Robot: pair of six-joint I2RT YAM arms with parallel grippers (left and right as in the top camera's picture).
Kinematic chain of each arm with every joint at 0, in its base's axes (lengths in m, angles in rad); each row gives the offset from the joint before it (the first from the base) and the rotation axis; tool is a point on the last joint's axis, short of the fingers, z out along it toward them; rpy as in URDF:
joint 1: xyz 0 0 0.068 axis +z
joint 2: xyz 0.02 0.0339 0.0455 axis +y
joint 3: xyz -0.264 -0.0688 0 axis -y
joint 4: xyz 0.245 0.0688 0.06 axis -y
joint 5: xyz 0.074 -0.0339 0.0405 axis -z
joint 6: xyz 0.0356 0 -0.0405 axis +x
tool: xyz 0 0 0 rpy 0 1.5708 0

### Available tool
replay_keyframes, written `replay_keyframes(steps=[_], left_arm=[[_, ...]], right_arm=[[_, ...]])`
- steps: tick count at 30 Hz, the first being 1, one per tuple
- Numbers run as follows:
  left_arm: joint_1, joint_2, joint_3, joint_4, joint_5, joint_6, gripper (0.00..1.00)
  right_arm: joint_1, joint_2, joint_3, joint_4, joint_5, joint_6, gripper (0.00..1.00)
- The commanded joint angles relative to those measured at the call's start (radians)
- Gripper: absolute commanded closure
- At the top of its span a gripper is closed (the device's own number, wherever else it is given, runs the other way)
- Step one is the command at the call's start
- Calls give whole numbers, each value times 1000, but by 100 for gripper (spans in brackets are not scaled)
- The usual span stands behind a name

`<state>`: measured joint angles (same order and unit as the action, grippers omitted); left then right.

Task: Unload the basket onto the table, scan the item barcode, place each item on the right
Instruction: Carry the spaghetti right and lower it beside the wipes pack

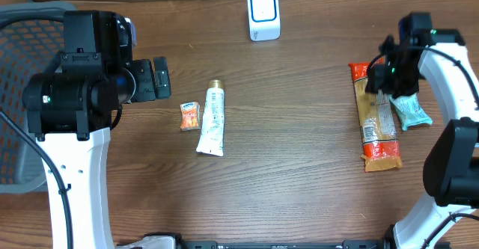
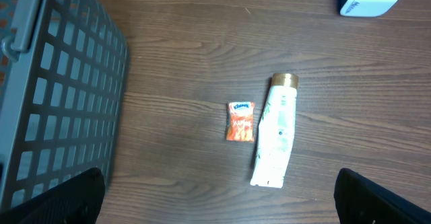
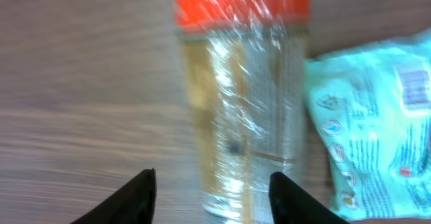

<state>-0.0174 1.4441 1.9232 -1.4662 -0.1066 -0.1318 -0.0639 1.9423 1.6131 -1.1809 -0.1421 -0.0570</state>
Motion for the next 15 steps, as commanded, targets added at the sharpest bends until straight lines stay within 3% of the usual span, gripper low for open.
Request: replay_keyframes(steps=[1, 4, 7, 11, 15], left_arm=[[8, 2, 1, 4, -8, -3, 0], [8, 2, 1, 3, -8, -3, 0], [8, 2, 1, 3, -8, -3, 0], [8, 2, 1, 4, -8, -3, 0], [8, 2, 1, 3, -8, -3, 0]], right_arm=[[32, -23, 100, 27, -324, 95, 36], [84, -16, 92, 118, -599, 95, 20], [160, -2, 71, 216, -683, 100, 0], [286, 23, 32, 330, -672, 177, 0], [423, 86, 24, 391, -521, 371, 3]])
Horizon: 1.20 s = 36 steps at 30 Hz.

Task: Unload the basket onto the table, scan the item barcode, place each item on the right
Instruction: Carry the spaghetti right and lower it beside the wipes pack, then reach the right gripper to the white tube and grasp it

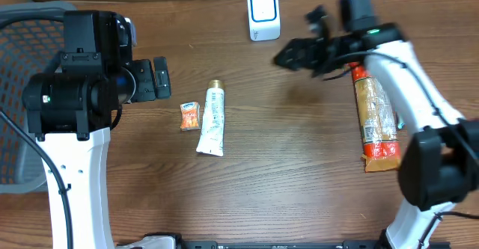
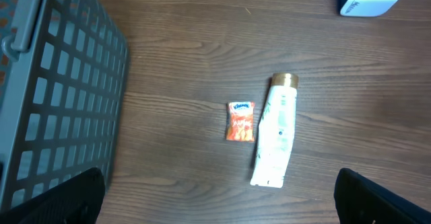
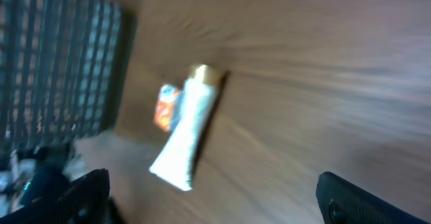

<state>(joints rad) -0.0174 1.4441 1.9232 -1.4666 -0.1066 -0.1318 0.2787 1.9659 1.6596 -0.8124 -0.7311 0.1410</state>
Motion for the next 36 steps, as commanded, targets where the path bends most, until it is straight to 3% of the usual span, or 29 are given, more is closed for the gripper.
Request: replay_keyframes(steps=[1, 4, 18, 22, 26, 28, 31, 36], left_arm=[[8, 2, 1, 4, -8, -3, 0], [8, 2, 1, 4, -8, -3, 0], [8, 2, 1, 4, -8, -3, 0], [8, 2, 1, 4, -8, -3, 0], [8, 2, 1, 4, -8, -3, 0], [8, 2, 1, 4, -8, -3, 0], [8, 2, 1, 4, -8, -3, 0], [8, 2, 1, 4, -8, -3, 0]], right_arm=[[103, 76, -23, 32, 98, 211, 6], [181, 126, -23, 72, 171, 330, 15], [410, 281, -24, 230, 216, 452, 53], [425, 319, -24, 229, 227, 562, 56], [426, 343, -25, 232, 242, 566, 57], [426, 344, -25, 228, 240, 566, 66], [425, 344, -24, 231, 213, 566, 96], [389, 322, -22, 232, 89, 480, 96]])
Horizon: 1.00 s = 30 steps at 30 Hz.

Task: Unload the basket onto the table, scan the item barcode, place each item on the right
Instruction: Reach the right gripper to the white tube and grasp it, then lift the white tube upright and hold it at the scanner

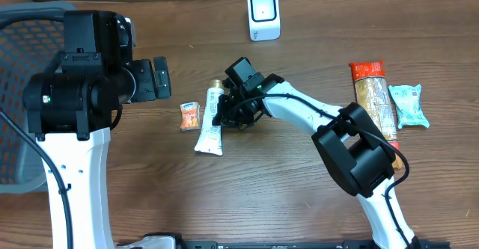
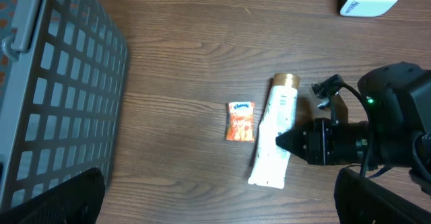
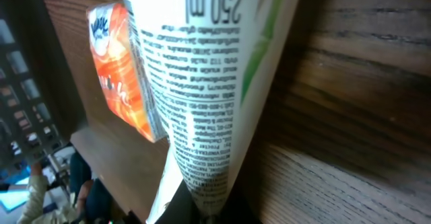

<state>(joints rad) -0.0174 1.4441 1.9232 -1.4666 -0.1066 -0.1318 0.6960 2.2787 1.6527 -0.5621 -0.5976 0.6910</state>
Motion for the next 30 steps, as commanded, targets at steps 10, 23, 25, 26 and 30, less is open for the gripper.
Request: replay_keyframes(steps=[10, 23, 25, 26, 30], left_arm=[[8, 2, 1, 4, -8, -3, 0], [8, 2, 1, 4, -8, -3, 0], [8, 2, 1, 4, -8, -3, 0], [8, 2, 1, 4, -8, -3, 0], [8, 2, 1, 4, -8, -3, 0]], right_arm=[[-124, -244, -15, -146, -138, -390, 96], [-272, -616, -15, -400, -219, -543, 96], [-273, -641, -15, -412, -216, -558, 96], [-273, -646, -15, -414, -215, -566, 96], [-273, -649, -15, -414, -166, -565, 96]])
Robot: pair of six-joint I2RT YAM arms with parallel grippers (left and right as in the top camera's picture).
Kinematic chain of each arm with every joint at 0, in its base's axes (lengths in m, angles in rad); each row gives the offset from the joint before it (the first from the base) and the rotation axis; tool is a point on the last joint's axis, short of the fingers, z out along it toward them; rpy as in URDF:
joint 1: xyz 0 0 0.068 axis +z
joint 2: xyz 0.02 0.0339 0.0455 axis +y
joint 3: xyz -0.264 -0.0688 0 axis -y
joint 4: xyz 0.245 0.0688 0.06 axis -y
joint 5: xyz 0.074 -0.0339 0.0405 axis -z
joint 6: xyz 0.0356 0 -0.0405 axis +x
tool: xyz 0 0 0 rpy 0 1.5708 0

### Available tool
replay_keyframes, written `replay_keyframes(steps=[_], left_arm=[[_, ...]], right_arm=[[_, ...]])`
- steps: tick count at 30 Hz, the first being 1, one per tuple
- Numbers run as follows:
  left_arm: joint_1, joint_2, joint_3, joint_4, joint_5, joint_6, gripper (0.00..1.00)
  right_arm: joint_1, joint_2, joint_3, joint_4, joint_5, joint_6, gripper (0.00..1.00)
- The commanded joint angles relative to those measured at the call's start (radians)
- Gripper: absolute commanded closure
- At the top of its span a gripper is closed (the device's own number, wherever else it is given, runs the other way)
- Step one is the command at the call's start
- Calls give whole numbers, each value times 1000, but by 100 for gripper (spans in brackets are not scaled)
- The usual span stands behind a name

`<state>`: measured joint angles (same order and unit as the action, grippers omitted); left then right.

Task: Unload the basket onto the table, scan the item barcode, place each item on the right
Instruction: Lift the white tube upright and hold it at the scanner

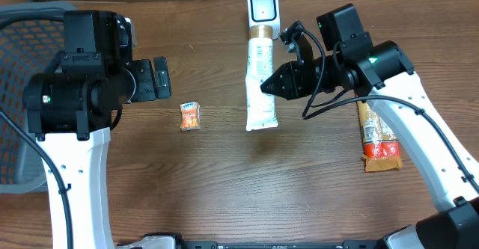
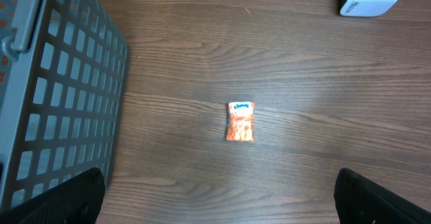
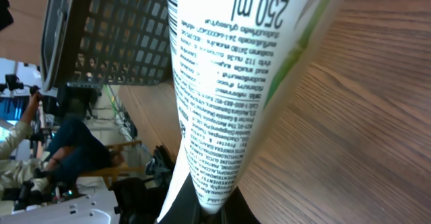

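My right gripper (image 1: 271, 86) is shut on a white tube (image 1: 260, 73) with a gold cap, held above the table with the cap pointing at the white scanner (image 1: 263, 10) at the back. In the right wrist view the tube (image 3: 232, 76) fills the frame, its printed text showing, pinched at its flat end by the gripper (image 3: 217, 207). My left gripper (image 2: 219, 197) hangs high at the left, open and empty, above a small orange packet (image 2: 241, 121).
A grey wire basket (image 1: 22, 92) stands at the far left. A long orange-ended pasta packet (image 1: 376, 133) lies at the right under my right arm. The small orange packet (image 1: 190, 117) lies left of centre.
The right gripper was closed on the tube where it lay beside the orange packet. Now it holds the tube lifted and moved back, its cap near the scanner.
My right gripper was open over the pasta packet and teal pouch at the right. It then was mid-table, heading left. Then it gripped the tube beside the orange packet, and now holds it in front of the scanner. The left arm stayed still.
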<state>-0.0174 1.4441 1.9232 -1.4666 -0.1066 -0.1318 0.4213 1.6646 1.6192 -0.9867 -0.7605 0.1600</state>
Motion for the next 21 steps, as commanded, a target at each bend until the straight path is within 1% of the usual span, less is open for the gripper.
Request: replay_keyframes(steps=[1, 3, 6, 8, 12, 13, 15, 18, 20, 21], left_arm=[[8, 2, 1, 4, -8, -3, 0], [8, 2, 1, 4, -8, -3, 0], [8, 2, 1, 4, -8, -3, 0], [8, 2, 1, 4, -8, -3, 0], [8, 2, 1, 4, -8, -3, 0], [8, 2, 1, 4, -8, -3, 0], [8, 2, 1, 4, -8, -3, 0], [8, 2, 1, 4, -8, -3, 0], [8, 2, 1, 4, -8, -3, 0], [8, 2, 1, 4, -8, -3, 0]], right_arm=[[2, -35, 18, 12, 24, -34, 96], [3, -35, 18, 26, 103, -30, 96], [10, -35, 18, 77, 300, -1, 97], [22, -34, 18, 130, 481, -5, 96], [51, -7, 18, 282, 933, -57, 96], [55, 8, 18, 334, 1017, -90, 96], [56, 42, 18, 426, 1106, -174, 96], [56, 114, 18, 569, 1182, -374, 96], [58, 173, 18, 686, 1244, -513, 96], [59, 239, 18, 829, 1315, -661, 96]])
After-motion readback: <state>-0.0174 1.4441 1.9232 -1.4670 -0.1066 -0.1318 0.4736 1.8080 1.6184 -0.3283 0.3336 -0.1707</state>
